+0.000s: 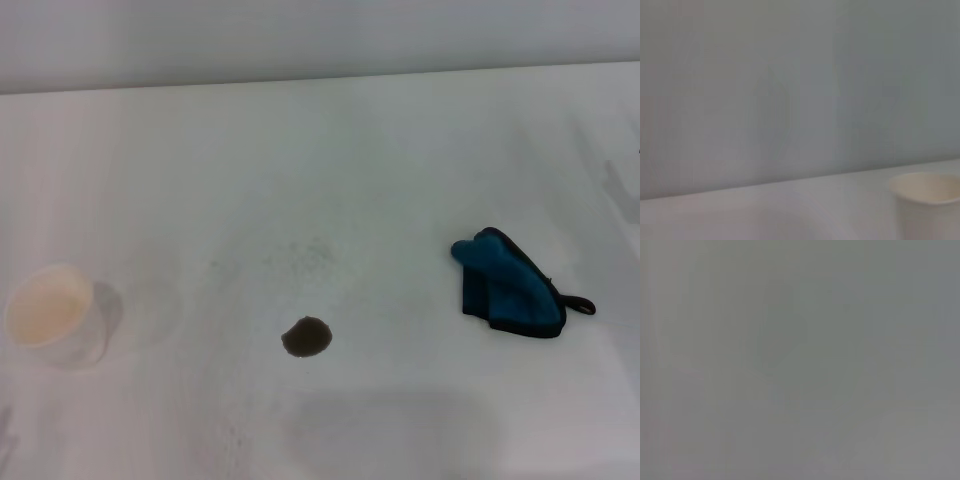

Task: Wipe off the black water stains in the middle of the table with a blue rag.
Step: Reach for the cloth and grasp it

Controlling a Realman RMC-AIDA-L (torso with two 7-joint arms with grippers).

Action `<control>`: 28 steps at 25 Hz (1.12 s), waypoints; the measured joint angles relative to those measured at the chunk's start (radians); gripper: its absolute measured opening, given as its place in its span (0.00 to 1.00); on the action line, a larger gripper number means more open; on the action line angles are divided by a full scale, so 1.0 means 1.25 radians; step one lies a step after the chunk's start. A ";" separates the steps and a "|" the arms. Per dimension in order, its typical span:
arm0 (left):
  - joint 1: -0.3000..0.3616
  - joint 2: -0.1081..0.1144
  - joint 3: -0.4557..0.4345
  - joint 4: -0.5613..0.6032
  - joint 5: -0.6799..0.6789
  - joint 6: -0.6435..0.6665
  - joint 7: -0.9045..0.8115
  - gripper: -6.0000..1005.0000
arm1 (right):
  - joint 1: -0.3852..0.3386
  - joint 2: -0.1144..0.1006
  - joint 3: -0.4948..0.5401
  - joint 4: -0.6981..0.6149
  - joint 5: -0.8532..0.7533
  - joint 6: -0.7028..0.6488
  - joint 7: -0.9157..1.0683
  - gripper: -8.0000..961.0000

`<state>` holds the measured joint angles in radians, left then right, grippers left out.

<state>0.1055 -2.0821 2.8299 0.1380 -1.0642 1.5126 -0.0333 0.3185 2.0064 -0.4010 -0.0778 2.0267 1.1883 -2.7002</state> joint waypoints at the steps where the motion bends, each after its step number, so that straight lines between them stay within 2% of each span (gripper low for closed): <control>1: 0.004 0.001 0.000 -0.007 -0.016 0.007 -0.001 0.87 | -0.002 0.000 0.000 0.000 0.001 0.007 0.003 0.86; 7: -0.003 0.002 0.000 -0.034 -0.165 0.073 -0.003 0.87 | -0.014 -0.002 0.013 -0.013 0.004 0.035 0.132 0.86; 10: -0.033 0.003 0.000 -0.042 -0.197 0.085 -0.003 0.87 | -0.029 -0.005 0.008 -0.049 0.000 0.038 0.298 0.86; 14: -0.083 0.004 0.000 -0.066 -0.210 0.086 0.001 0.87 | -0.052 -0.020 -0.028 -0.122 -0.033 0.026 0.588 0.86; 17: -0.117 0.004 0.000 -0.088 -0.211 0.087 -0.002 0.87 | -0.066 -0.037 -0.047 -0.179 -0.084 0.032 0.797 0.86; 21: -0.166 0.004 0.000 -0.113 -0.211 0.086 -0.003 0.87 | -0.067 -0.068 -0.051 -0.231 -0.161 0.104 0.974 0.85; 24: -0.197 0.006 0.000 -0.123 -0.212 0.083 -0.003 0.87 | -0.053 -0.099 -0.052 -0.282 -0.246 0.177 1.126 0.84; 28: -0.227 0.007 0.000 -0.136 -0.212 0.082 -0.002 0.87 | -0.025 -0.121 -0.054 -0.403 -0.370 0.259 1.320 0.83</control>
<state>-0.1787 -2.0731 2.8301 -0.0326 -1.3290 1.6157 -0.0352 0.2868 1.8553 -0.4682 -0.5812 1.5639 1.5118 -1.0500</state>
